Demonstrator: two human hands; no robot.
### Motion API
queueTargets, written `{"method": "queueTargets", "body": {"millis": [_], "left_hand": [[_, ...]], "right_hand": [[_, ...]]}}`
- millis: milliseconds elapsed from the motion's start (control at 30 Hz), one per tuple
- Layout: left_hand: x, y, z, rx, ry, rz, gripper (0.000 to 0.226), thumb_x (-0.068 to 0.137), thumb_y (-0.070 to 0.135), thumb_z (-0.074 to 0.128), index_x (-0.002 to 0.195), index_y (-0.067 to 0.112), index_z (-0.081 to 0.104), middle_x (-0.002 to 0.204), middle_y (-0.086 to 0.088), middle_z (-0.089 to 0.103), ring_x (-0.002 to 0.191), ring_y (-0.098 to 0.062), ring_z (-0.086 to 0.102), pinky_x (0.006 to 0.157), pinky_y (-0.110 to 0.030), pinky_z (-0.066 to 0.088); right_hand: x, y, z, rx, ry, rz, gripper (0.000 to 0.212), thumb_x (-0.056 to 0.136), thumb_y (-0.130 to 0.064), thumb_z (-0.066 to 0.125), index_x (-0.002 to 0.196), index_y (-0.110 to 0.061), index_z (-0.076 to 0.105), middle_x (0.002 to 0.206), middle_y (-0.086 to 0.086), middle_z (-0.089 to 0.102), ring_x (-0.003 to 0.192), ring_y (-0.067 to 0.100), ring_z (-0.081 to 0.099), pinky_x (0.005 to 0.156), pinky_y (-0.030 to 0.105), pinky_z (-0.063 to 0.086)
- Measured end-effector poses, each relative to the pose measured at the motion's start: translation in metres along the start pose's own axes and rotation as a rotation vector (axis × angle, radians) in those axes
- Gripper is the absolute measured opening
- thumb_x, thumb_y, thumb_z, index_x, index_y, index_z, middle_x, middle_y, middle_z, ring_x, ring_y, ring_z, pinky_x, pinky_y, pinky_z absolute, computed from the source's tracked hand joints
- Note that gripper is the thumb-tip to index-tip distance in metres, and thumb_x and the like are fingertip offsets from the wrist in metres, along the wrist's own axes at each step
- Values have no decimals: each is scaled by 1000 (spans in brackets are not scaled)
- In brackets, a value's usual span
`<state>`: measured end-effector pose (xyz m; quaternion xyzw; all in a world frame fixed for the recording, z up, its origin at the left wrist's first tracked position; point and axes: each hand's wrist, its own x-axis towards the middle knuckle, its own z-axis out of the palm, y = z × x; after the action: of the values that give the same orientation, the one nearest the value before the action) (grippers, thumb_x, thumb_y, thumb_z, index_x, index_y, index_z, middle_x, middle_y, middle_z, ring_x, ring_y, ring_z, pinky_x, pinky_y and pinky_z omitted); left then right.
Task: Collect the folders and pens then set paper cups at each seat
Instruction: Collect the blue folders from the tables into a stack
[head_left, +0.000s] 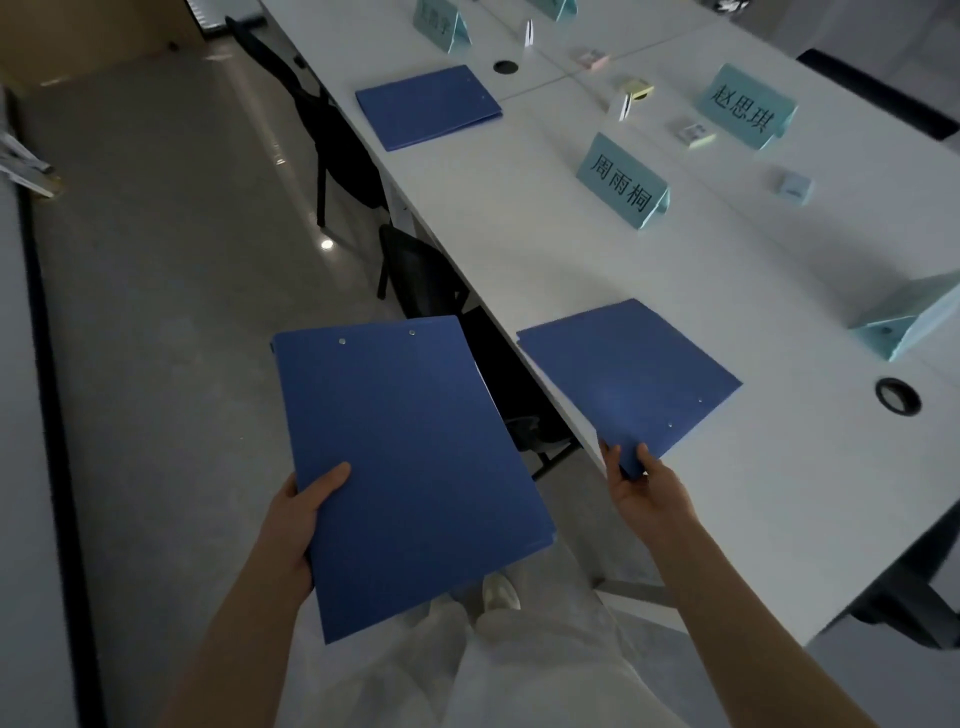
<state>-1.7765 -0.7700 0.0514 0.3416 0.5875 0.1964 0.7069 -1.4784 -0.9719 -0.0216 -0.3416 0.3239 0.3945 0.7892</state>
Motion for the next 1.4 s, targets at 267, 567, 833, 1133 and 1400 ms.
{"method": "queueTargets", "body": {"millis": [267, 567, 833, 1133, 1400], "left_hand": [[-3, -1, 5, -42, 19, 3, 57, 78, 33, 77, 129, 20, 57, 118, -8, 69, 100, -35, 68, 78, -50, 57], [-12, 0, 2, -121, 99, 15, 73, 67, 53, 70, 130, 17, 57, 117, -8, 70, 101, -33, 68, 76, -46, 56], [-3, 11, -12, -231, 157, 14, 71, 69, 54, 71, 131, 22, 56, 116, -5, 70, 97, -31, 70, 63, -40, 58], [53, 55, -68, -300, 183, 8, 60, 73, 38, 78, 127, 22, 59, 117, -7, 71, 99, -34, 70, 74, -49, 58], [128, 141, -136, -273, 180, 5, 51, 80, 30, 74, 127, 18, 59, 115, -10, 71, 96, -34, 71, 70, -46, 58]], "right_hand": [[-29, 7, 10, -266, -211, 92, 23, 95, -14, 47, 115, -13, 58, 95, 4, 71, 74, 17, 69, 55, 24, 56], [-51, 4, 61, -991, -478, 62, 27, 97, -15, 48, 123, -18, 56, 113, 8, 69, 93, 24, 69, 75, 40, 59], [-52, 50, 103, -1557, -673, -131, 28, 98, -22, 50, 125, -20, 55, 72, -13, 65, 54, 3, 60, 52, 17, 49], [-14, 124, 174, -1727, -783, -109, 26, 99, -19, 47, 124, -23, 52, 92, -15, 61, 60, -18, 57, 52, 4, 42], [37, 203, 284, -1977, -853, -95, 27, 94, -36, 55, 120, -34, 60, 107, -3, 71, 97, 14, 68, 88, 34, 55]]}}
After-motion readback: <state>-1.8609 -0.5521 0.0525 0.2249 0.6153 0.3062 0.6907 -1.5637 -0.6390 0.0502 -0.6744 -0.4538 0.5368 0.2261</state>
